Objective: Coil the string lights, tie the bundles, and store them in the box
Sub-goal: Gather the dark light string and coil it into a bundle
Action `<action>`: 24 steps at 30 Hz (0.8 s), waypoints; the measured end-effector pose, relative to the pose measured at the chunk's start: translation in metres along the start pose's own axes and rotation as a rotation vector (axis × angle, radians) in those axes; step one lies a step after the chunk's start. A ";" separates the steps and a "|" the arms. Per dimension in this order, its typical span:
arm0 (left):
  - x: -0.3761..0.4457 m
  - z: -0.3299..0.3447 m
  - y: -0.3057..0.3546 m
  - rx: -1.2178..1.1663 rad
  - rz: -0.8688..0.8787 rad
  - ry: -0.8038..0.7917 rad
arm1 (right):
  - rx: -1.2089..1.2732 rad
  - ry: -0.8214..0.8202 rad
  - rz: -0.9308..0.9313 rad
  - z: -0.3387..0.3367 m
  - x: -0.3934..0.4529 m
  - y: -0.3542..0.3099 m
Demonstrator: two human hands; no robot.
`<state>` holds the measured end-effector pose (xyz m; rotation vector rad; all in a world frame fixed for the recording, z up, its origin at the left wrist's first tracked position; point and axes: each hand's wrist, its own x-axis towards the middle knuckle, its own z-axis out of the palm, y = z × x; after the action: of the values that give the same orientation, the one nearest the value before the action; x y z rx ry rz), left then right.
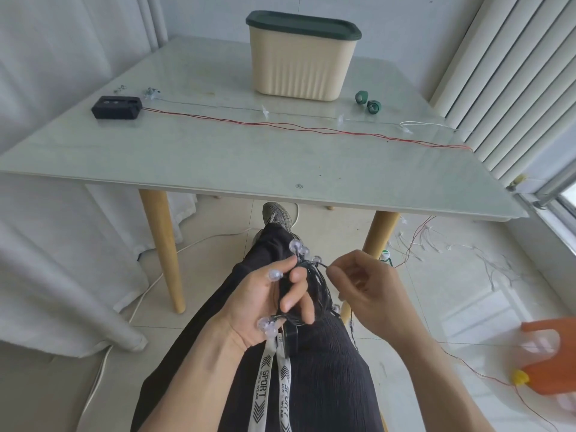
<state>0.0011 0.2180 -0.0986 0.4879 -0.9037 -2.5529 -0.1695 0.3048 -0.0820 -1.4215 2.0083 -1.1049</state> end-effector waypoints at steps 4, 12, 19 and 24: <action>0.003 -0.007 -0.003 -0.149 0.042 -0.002 | 0.020 -0.078 0.005 0.004 -0.004 0.007; 0.001 0.000 0.003 -0.149 0.109 0.172 | 0.199 -0.204 0.123 0.008 -0.011 0.014; 0.001 0.005 0.005 -0.274 0.143 0.068 | 0.175 -0.140 0.210 0.014 -0.011 0.004; -0.001 0.005 0.004 -0.195 0.211 0.006 | 0.161 -0.181 0.288 0.027 -0.011 0.004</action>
<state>0.0009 0.2185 -0.0916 0.3240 -0.6562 -2.4125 -0.1477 0.3056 -0.1019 -1.0705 1.8778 -0.9522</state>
